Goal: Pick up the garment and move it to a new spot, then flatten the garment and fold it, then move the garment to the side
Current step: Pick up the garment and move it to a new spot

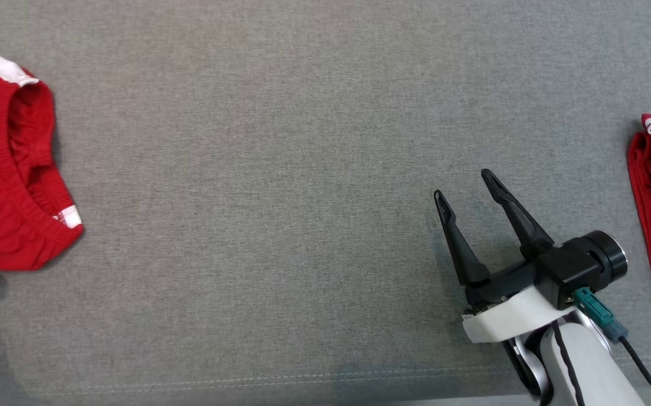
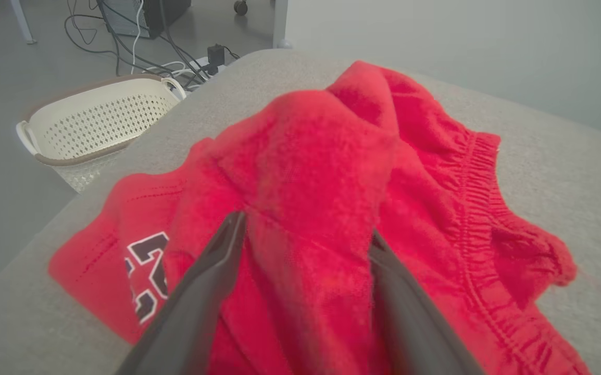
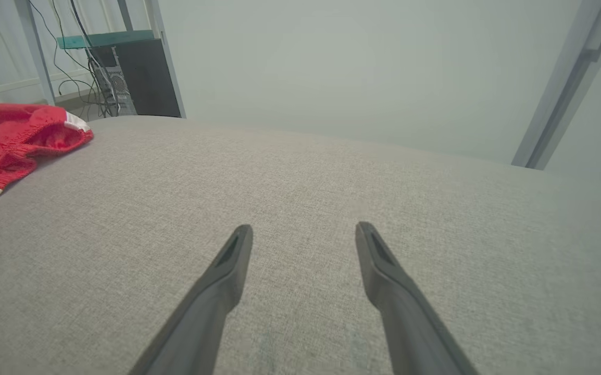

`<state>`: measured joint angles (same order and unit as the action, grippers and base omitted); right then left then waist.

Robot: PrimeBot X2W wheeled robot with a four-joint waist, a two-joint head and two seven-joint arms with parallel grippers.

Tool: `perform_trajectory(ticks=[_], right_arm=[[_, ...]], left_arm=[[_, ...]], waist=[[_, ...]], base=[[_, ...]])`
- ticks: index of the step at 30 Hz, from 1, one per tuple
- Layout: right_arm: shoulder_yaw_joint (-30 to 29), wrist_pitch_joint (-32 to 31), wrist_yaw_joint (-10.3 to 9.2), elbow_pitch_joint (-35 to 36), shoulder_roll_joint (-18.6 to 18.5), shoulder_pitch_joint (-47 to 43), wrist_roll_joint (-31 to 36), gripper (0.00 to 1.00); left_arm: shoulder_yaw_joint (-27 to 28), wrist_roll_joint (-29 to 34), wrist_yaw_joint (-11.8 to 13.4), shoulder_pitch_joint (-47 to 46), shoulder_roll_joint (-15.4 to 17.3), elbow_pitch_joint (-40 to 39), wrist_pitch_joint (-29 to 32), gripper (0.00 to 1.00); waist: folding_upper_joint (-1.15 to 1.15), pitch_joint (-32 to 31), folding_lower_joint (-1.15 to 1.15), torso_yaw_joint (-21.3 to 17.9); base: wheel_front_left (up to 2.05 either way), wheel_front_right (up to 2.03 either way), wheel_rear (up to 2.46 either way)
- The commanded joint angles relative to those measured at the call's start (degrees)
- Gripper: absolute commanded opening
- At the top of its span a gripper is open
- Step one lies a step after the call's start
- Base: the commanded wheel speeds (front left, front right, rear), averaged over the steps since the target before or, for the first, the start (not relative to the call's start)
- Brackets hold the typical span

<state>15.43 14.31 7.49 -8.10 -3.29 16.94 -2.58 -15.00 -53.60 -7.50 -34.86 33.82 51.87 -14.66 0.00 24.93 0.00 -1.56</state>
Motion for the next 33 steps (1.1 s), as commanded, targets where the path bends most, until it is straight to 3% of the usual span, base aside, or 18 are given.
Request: perform_trajectory(ticks=[1,2,3,11,20,28,33], right_arm=[[0.4,0.4,0.0,2.3,0.4,-1.8,0.4,1.0],[-0.1,0.5,0.0,2.6,0.4,-2.2,0.4,1.0],[-0.4,0.5,0.0,2.9,0.4,-2.7,0.4,1.0],[-1.5,0.6,0.0,1.3,0.4,-3.6,-1.7,1.0],[-1.2,0.7,0.0,-1.4,0.4,-3.8,-4.8,1.0],[-1.0,0.7,0.0,-2.0,0.4,-5.5,-6.7,1.0],[-1.1,0.7,0.0,-2.0,0.4,-7.1,-6.6,1.0]], left_arm=[[1.1,-0.5,0.0,-2.2,3.9,0.5,-0.3,0.98],[1.1,-0.7,0.0,-2.5,3.8,0.6,-0.3,0.23],[1.1,-0.9,0.0,-2.6,3.7,0.4,-0.3,0.0],[4.9,3.2,0.0,-1.6,3.8,-8.0,-0.3,0.0],[7.0,9.3,0.0,2.2,-1.3,-22.8,-0.3,0.0],[0.9,12.0,0.0,5.8,-5.8,-37.9,-0.3,0.0],[-4.1,13.1,0.0,7.7,-8.1,-43.2,-0.3,0.0]], waist=[[0.0,1.1,0.0,-1.5],[0.0,1.1,0.0,-1.5],[0.0,1.1,0.0,-1.6],[0.0,-2.0,0.0,-0.8],[0.0,-6.6,0.0,-1.7],[0.0,-9.8,0.0,-5.8],[0.0,-10.8,0.0,-9.0]], base=[[0.0,0.0,0.0],[0.0,0.0,0.0],[0.0,0.0,0.0],[0.0,0.0,0.0],[0.0,0.0,0.0],[0.0,0.0,0.0],[0.0,0.0,0.0]])
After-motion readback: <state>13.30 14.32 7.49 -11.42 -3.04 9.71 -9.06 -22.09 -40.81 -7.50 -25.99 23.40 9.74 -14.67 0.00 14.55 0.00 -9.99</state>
